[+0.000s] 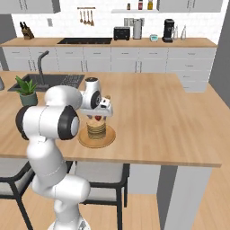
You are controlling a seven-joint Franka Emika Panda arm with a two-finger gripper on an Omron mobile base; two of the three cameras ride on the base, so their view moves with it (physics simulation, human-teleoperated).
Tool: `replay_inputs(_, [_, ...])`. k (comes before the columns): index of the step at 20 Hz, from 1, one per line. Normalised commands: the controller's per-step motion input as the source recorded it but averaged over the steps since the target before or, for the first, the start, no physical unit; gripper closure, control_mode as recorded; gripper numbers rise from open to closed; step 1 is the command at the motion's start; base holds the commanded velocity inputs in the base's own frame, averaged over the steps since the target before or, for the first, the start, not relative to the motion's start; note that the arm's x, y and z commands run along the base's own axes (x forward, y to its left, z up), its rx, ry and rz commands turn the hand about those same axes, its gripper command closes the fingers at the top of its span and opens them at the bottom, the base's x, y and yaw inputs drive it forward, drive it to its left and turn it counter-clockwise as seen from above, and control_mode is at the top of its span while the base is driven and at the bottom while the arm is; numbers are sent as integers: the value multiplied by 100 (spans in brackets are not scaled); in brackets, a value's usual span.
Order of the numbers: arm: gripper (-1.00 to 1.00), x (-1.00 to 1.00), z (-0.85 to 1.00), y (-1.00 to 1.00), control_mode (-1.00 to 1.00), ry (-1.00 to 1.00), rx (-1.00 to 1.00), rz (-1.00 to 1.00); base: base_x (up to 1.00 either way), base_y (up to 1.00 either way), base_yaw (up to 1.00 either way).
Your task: Take the strawberry from the fridge and place it on top of the pancake, located on the dining counter.
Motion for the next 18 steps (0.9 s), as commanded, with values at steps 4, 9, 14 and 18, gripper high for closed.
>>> replay_inputs(4, [-100,-15,41,25,-100,0,-4,1,0,0,0])
replay_inputs(9, [-100,-73,57,40,-100,-4,-1,3,0,0,0])
replay_inputs(14, [-100,-100,31,68,-100,-4,-3,4,0,0,0])
replay_inputs(18, [-100,-100,4,53,-100,-7,0,6,0,0,0])
